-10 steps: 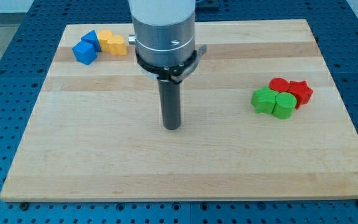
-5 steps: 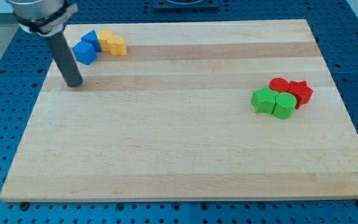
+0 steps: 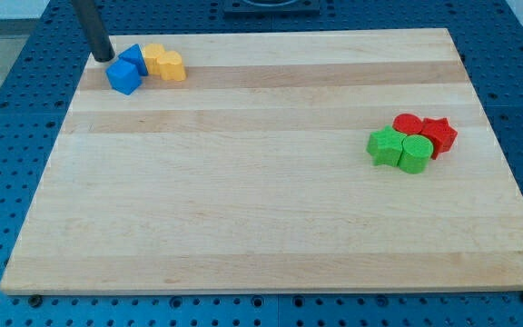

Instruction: Separate the yellow hexagon from yellow heart and blue triangle

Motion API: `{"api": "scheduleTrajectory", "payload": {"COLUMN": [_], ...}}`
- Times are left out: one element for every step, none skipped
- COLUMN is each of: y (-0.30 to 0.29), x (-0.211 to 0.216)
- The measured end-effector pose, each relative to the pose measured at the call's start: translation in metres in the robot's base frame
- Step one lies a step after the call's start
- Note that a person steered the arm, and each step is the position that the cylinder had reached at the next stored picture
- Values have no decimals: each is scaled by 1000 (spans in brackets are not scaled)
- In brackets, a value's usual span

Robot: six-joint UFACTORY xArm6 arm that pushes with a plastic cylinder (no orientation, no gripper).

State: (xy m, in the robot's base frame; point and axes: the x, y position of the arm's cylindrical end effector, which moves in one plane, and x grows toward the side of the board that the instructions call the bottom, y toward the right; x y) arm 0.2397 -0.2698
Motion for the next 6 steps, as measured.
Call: {"api": "scheduleTrajectory", "payload": {"y": [70,129,162,162,150,128], "x": [8,29,34,34,33,25]}}
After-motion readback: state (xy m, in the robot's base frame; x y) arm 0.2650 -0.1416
